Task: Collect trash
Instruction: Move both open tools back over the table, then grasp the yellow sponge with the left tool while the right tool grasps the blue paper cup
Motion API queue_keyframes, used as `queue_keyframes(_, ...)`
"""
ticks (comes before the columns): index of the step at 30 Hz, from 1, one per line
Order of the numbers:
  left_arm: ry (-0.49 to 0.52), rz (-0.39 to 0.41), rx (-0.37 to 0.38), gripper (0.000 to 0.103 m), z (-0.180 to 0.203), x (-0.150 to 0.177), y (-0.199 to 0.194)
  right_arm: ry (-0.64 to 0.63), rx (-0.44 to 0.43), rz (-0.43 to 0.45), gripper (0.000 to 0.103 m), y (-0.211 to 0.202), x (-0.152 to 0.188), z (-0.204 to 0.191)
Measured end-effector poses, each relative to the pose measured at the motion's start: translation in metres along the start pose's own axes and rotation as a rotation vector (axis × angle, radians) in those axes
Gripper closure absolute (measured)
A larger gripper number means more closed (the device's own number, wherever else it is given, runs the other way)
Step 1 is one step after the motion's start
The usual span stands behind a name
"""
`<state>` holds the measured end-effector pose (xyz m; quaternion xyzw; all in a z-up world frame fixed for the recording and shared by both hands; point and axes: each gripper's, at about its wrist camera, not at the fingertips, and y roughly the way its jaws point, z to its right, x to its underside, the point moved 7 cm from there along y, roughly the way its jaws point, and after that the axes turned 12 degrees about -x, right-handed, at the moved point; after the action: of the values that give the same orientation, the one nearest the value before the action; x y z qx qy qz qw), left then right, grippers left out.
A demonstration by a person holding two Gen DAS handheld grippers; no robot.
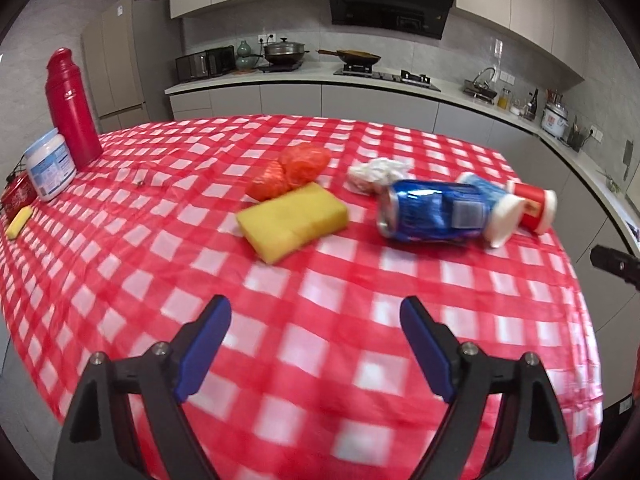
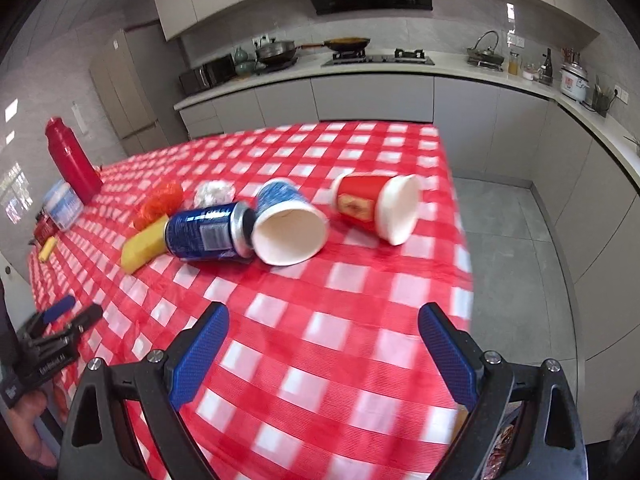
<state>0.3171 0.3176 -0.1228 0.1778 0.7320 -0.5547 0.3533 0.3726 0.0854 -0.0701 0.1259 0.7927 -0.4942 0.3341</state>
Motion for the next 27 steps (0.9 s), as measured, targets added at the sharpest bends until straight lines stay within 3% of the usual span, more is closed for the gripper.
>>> queue_keyframes(11, 0.111, -0.053, 0.057, 0.016, -0.018, -0.022, 0.071, 0.034, 0.051, -0.056, 0.006, 0.059, 0.001, -0.037)
queue_keyframes(27, 0.178, -0.112, 0.161, 0.016, 0.01, -0.051, 0.13, 0.105, 0.144, -0.053, 0.006, 0.084, -0.014, -0.022)
